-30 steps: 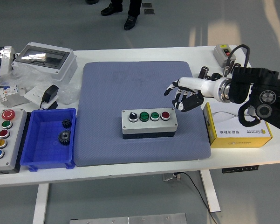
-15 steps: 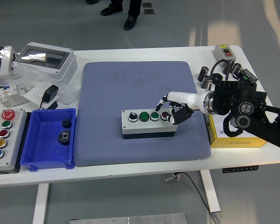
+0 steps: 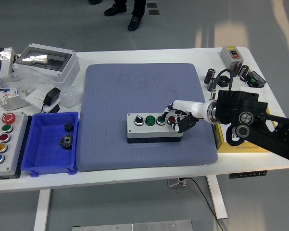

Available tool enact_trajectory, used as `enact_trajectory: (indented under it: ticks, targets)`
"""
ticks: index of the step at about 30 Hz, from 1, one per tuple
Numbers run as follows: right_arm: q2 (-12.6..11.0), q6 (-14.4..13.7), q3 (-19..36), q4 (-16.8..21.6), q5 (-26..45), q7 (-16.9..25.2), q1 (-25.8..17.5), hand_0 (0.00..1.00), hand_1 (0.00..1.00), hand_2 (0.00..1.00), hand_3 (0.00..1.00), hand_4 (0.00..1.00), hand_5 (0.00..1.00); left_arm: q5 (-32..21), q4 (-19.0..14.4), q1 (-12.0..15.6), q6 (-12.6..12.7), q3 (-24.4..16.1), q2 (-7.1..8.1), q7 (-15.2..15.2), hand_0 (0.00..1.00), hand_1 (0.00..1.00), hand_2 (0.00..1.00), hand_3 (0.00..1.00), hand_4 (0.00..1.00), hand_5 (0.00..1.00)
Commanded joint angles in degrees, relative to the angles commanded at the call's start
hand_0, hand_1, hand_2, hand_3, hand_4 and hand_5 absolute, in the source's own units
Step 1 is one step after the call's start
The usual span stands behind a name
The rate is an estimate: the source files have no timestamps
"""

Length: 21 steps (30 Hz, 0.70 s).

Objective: Pick up the button,place it on the desk,press the button,press the button

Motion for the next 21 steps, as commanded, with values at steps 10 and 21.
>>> enact_trajectory:
  ticks: [10,21]
  targets:
    - [-1.03,0.09,4.08,1.44,2.31,3.32,-0.80,0.002,0.074,0.197,0.745,0.287,0.014,-0.08,0.00,0.13,0.11,-0.06,-0.12,-0.02,0.617,0.548,0.481,0.579,0.490,0.195]
    - [-1.40,5.29,22.24,1.70,-0.16,4.34,-11.39,0.002,0.071,0.194,0.743,0.276,0.014,0.12,0.00,0.21,0.13,-0.31,-0.25,-0.03,0.617,0.547,0.479,0.579,0.491,0.194]
